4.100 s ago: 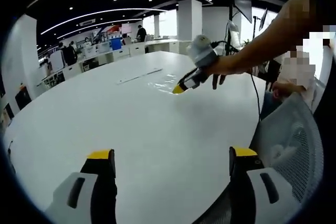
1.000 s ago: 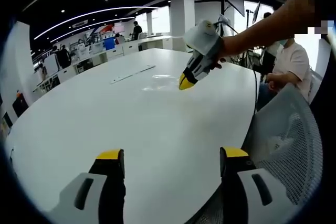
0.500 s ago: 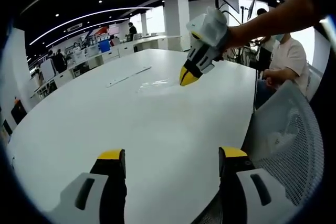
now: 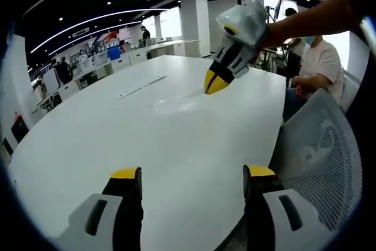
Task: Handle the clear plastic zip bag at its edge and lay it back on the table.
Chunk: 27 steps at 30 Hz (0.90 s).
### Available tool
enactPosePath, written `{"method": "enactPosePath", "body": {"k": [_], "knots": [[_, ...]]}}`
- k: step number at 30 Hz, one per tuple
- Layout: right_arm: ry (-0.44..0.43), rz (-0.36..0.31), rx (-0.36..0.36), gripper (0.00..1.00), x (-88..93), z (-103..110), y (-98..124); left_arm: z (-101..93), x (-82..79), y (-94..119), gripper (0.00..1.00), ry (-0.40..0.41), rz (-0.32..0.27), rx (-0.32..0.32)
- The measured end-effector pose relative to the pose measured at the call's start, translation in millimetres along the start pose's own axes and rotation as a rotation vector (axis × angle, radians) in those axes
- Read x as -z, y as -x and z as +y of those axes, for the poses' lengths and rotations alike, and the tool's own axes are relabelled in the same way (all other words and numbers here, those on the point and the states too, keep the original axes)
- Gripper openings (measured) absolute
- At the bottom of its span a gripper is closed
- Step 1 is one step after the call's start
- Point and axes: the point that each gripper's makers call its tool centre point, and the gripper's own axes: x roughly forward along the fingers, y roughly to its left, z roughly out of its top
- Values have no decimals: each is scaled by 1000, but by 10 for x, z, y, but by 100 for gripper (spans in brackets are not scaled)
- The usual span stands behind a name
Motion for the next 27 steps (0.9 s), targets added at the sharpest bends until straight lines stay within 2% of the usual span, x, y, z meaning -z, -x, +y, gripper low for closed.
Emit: {"method": "enactPosePath", "body": {"k": [9,18,23,27], "knots": [[19,-10,-38,0,-87,215,130,-8,-30,-17,68,-8,-8,4],[-5,-28,-49,0,-99,234,189,-40,-56,-19,67,-20,-7,14],[12,-34,-63,0,-114,268,215,-33,-75,-42,67,-12,-15,20],[58,-41,-95,0,-103,321,237,-28,-96,-70,67,-30,-13,31]]}}
